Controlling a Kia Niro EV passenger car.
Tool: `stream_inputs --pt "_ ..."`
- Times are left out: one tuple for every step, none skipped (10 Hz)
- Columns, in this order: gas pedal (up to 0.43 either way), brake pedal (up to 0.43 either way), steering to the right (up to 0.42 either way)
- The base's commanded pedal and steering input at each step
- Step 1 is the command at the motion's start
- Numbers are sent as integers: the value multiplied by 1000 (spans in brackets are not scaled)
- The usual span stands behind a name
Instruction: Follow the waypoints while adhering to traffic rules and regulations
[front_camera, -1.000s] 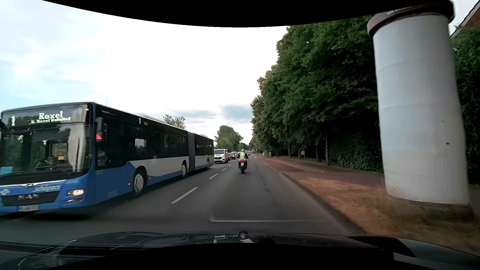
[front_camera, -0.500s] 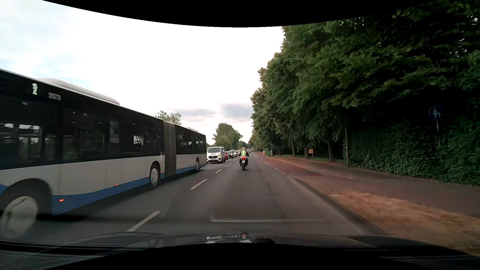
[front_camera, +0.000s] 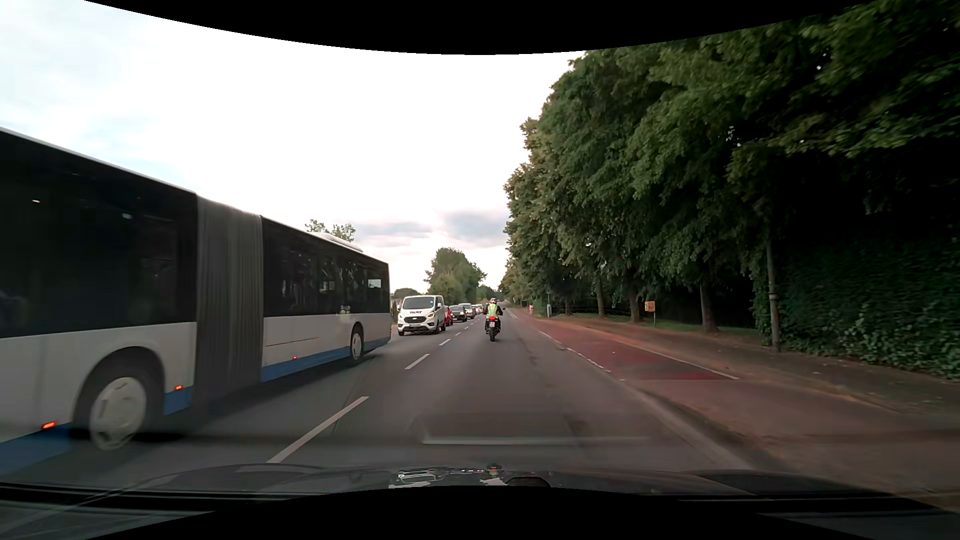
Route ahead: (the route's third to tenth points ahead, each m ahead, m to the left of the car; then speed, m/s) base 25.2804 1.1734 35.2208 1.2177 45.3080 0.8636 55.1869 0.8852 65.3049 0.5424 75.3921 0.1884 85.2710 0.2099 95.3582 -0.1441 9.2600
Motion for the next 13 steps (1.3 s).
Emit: stream_inputs --pt "248 0 -3" --pt "248 0 -3" --pt "248 0 -3" --pt "248 0 -3" --pt "248 0 1" --pt "248 0 7" --pt "248 0 10" --pt "248 0 10" --pt "248 0 10" --pt "248 0 10" --pt "248 0 8" --pt "248 0 8" --pt "248 0 8"
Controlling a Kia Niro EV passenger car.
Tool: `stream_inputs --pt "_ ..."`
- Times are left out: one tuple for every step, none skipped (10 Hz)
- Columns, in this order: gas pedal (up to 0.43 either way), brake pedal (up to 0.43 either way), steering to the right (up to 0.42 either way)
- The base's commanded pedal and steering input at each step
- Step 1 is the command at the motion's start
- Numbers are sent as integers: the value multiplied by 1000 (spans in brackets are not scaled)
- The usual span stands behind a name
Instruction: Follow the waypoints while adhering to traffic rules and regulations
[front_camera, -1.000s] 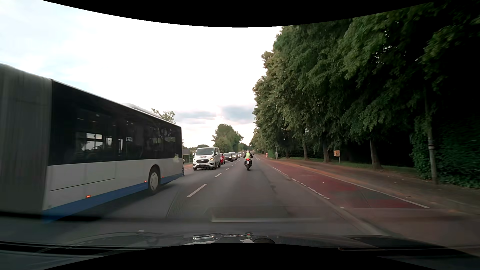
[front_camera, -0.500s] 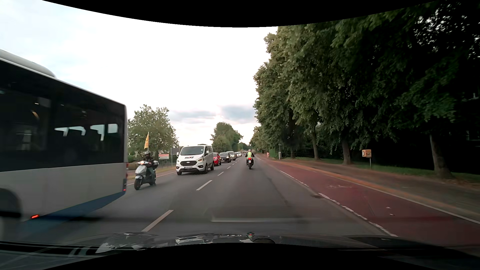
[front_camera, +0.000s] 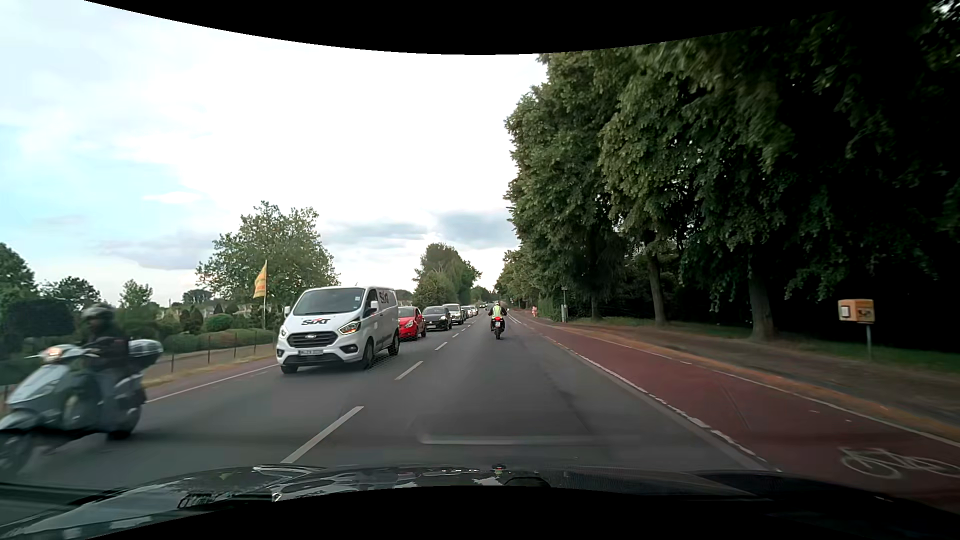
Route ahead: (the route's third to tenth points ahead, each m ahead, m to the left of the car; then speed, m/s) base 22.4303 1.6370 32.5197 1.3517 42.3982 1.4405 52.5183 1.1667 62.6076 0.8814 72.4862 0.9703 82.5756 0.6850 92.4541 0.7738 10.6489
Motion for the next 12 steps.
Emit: stream_inputs --pt "228 0 6" --pt "220 0 6" --pt "220 0 5" --pt "209 0 5" --pt "209 0 5" --pt "209 0 5" --pt "209 0 4" --pt "197 0 4" --pt "189 0 3" --pt "189 0 1" --pt "177 0 0" --pt "177 0 -1"
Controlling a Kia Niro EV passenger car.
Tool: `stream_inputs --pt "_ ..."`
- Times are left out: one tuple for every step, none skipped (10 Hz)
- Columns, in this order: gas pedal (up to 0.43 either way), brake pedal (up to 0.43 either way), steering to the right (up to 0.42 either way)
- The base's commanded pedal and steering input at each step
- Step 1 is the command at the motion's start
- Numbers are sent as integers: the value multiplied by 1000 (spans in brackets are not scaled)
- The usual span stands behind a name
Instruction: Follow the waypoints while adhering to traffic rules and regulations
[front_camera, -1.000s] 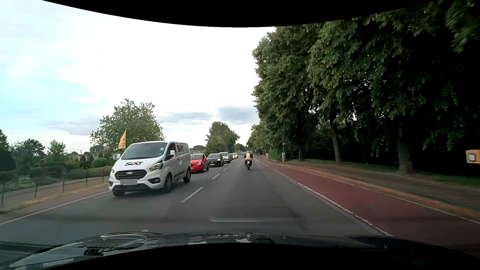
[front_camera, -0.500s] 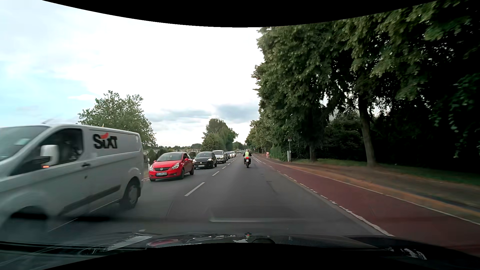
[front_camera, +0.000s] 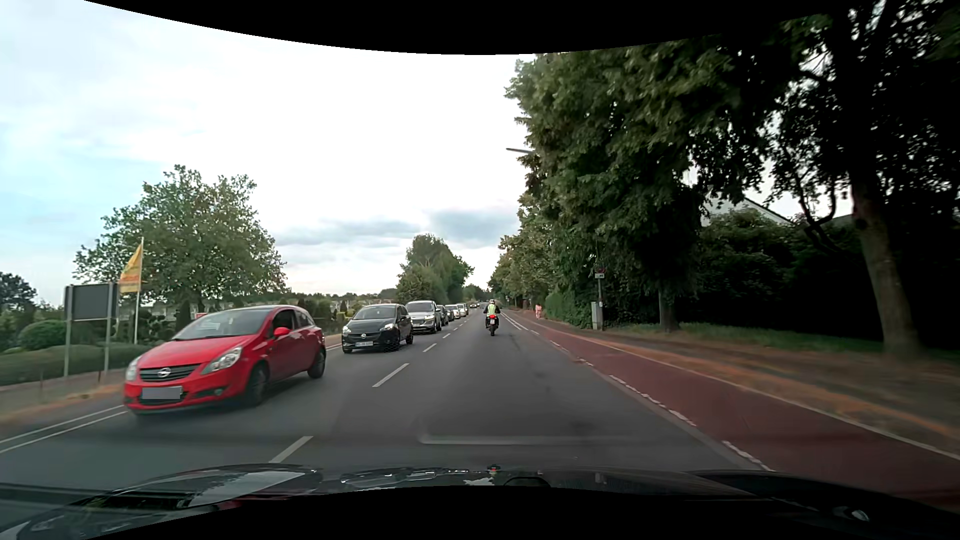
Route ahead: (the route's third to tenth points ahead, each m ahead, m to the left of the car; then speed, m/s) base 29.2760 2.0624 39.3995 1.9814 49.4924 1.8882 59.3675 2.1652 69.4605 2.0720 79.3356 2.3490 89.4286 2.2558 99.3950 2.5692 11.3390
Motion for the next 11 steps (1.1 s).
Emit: stream_inputs --pt "177 0 -1" --pt "177 0 -1" --pt "177 0 -1" --pt "177 0 -1" --pt "177 0 -1" --pt "177 0 -1" --pt "177 0 -1" --pt "177 0 -1" --pt "177 0 -1" --pt "177 0 -1" --pt "177 0 -1"
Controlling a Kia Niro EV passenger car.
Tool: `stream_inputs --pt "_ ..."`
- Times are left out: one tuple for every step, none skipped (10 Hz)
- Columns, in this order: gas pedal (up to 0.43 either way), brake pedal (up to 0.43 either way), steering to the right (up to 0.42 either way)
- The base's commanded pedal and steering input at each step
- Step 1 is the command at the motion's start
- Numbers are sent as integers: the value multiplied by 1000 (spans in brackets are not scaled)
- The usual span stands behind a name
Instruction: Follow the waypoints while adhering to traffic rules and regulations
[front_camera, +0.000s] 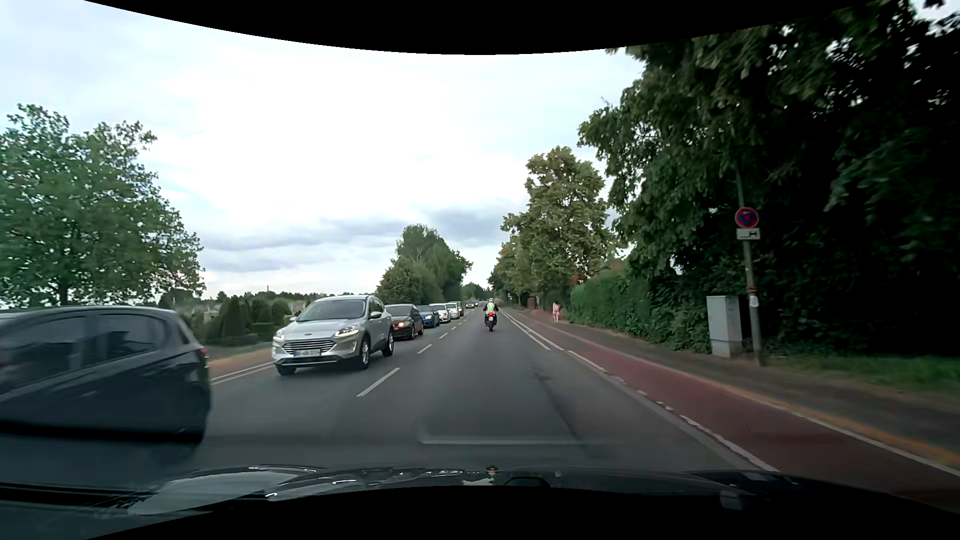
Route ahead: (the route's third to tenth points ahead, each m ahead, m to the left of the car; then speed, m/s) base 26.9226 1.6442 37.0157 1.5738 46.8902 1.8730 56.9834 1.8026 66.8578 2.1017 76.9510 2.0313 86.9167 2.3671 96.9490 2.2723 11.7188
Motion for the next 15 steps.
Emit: stream_inputs --pt "177 0 -1" --pt "177 0 -1" --pt "177 0 0" --pt "177 0 0" --pt "177 0 0" --pt "177 0 0" --pt "177 0 0" --pt "189 0 0" --pt "189 0 0" --pt "189 0 -1" --pt "189 0 0" --pt "189 0 0" --pt "189 0 0" --pt "189 0 -1" --pt "189 0 -1"
